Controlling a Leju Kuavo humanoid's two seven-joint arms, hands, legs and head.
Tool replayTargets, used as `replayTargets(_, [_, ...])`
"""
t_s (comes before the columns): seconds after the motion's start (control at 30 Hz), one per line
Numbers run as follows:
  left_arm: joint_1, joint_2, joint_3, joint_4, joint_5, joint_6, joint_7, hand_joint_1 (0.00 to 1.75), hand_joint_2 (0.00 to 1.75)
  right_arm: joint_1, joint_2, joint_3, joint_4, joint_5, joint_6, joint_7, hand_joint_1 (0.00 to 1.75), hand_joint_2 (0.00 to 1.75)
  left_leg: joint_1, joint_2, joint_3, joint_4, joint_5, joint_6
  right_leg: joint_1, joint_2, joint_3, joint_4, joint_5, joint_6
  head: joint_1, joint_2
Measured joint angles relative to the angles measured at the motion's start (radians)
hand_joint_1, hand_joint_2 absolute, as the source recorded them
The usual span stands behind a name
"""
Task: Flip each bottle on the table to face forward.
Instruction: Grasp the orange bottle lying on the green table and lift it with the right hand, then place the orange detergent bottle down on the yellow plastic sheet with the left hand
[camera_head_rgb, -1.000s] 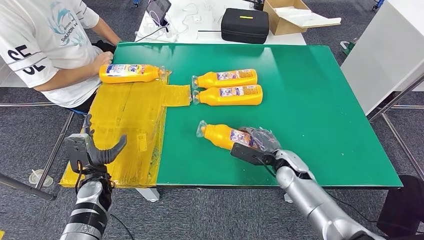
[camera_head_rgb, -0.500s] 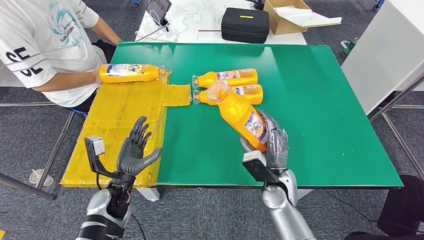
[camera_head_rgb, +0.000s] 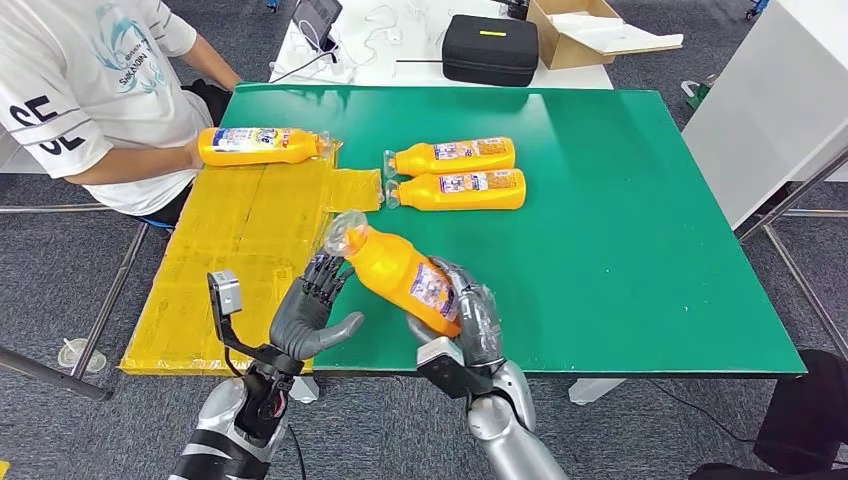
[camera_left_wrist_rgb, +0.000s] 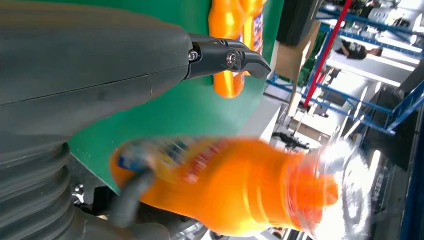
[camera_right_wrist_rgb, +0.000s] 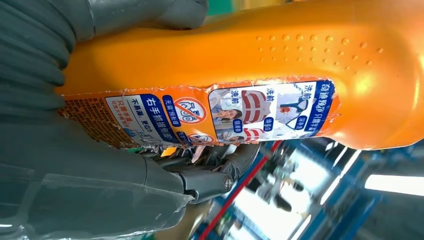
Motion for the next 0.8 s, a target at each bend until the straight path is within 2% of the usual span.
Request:
replayTargets(0.37, [-0.029,0.001,-0.042,0.048,0.006,-0.001,-0.007,0.00,1.75,-0.071,0.082,0.113,0.192,-0.008,-0.003,0.000,1.75,1.75,0.000,0.000,0.000,0.000,0.000,0.000,0.000,0.000,0.000,0.000,0.000,0.000,0.000,0.000])
replayTargets(0.8, [-0.025,0.008,-0.045,0.069,0.009,-0.009,-0.022,0.09,1.75,-0.100,0.099,0.158,0.299,-0.029,-0.003,0.002,1.75,1.75,0.000,0.000,0.000,0.000,0.000,0.000,0.000,0.000,0.000,0.000,0.000,0.000,0.000,0.000])
